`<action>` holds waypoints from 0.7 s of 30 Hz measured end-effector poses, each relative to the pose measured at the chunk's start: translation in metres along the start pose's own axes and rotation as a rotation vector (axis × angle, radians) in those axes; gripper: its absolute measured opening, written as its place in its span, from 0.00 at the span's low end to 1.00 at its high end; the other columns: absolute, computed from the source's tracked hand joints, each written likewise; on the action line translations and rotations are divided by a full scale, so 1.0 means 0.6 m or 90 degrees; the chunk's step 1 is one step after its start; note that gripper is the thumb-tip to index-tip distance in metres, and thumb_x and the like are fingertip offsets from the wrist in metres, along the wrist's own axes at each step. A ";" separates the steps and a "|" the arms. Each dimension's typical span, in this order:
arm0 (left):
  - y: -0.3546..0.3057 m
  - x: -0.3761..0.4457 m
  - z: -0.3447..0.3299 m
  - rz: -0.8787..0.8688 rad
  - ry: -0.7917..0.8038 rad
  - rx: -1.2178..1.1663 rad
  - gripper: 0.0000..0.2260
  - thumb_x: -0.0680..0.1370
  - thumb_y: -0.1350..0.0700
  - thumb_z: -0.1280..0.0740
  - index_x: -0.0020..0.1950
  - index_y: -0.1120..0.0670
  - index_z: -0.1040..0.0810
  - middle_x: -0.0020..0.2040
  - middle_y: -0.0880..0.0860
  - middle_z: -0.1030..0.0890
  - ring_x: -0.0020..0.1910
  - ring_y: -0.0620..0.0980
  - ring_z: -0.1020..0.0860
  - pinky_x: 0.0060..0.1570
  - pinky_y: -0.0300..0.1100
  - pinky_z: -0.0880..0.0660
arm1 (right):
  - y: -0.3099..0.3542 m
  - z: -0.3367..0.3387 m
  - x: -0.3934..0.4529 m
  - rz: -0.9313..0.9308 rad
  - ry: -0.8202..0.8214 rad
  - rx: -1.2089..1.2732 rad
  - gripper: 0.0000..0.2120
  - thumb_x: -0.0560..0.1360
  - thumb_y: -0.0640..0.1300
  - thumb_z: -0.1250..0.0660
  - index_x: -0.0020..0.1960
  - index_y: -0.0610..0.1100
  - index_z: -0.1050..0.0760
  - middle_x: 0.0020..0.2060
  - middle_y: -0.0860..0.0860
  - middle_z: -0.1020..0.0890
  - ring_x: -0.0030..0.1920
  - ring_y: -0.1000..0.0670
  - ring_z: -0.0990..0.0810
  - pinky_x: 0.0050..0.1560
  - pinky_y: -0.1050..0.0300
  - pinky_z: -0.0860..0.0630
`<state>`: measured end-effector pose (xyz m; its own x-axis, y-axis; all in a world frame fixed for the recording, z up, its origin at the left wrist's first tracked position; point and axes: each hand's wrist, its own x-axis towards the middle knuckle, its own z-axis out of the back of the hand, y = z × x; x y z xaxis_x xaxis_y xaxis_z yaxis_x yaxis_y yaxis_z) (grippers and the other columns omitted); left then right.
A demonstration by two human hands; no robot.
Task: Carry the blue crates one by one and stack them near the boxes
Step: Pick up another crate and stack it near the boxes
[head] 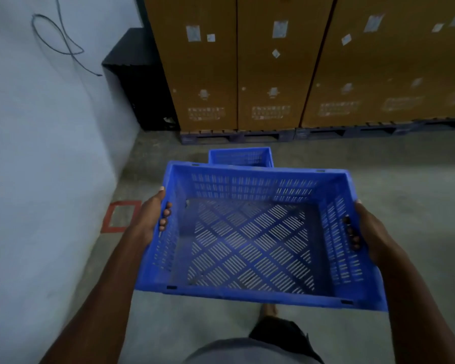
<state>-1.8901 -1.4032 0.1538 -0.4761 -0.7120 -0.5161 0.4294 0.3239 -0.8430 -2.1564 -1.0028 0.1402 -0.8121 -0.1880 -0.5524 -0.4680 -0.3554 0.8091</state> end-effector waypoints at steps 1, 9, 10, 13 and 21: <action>-0.020 0.039 -0.015 0.003 0.000 0.001 0.22 0.82 0.36 0.44 0.41 0.52 0.29 0.27 0.48 0.32 0.20 0.45 0.39 0.20 0.35 0.42 | 0.023 -0.010 0.039 0.002 0.000 -0.003 0.28 0.79 0.69 0.46 0.42 0.44 0.29 0.28 0.48 0.33 0.23 0.51 0.39 0.20 0.62 0.40; -0.156 0.303 -0.122 0.010 -0.056 0.008 0.22 0.83 0.37 0.45 0.43 0.54 0.28 0.30 0.49 0.31 0.20 0.45 0.37 0.20 0.34 0.41 | 0.208 -0.093 0.360 0.011 0.039 -0.030 0.31 0.78 0.70 0.46 0.44 0.42 0.28 0.26 0.48 0.31 0.21 0.51 0.37 0.20 0.62 0.38; -0.173 0.336 -0.134 0.010 -0.060 0.008 0.23 0.83 0.37 0.45 0.43 0.54 0.27 0.31 0.50 0.31 0.21 0.45 0.37 0.20 0.34 0.40 | 0.233 -0.104 0.401 0.015 0.044 -0.037 0.31 0.78 0.70 0.46 0.44 0.41 0.28 0.26 0.48 0.31 0.21 0.50 0.37 0.20 0.62 0.37; -0.217 0.426 -0.164 0.025 -0.081 0.014 0.23 0.83 0.37 0.45 0.45 0.55 0.26 0.32 0.51 0.30 0.21 0.45 0.36 0.20 0.35 0.39 | 0.300 -0.140 0.505 0.008 0.046 -0.066 0.31 0.79 0.69 0.46 0.46 0.40 0.27 0.27 0.48 0.31 0.22 0.50 0.36 0.21 0.60 0.36; -0.285 0.717 -0.216 0.066 -0.098 0.048 0.24 0.83 0.38 0.45 0.47 0.58 0.25 0.34 0.53 0.28 0.27 0.50 0.34 0.26 0.40 0.37 | 0.390 -0.279 0.783 -0.051 0.065 -0.110 0.33 0.78 0.71 0.47 0.46 0.40 0.27 0.30 0.46 0.30 0.25 0.48 0.34 0.24 0.57 0.34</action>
<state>-2.2682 -1.6843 0.0564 -0.3067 -0.7659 -0.5652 0.5293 0.3563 -0.7700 -2.5892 -1.3275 0.0368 -0.7311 -0.2424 -0.6378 -0.4553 -0.5230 0.7206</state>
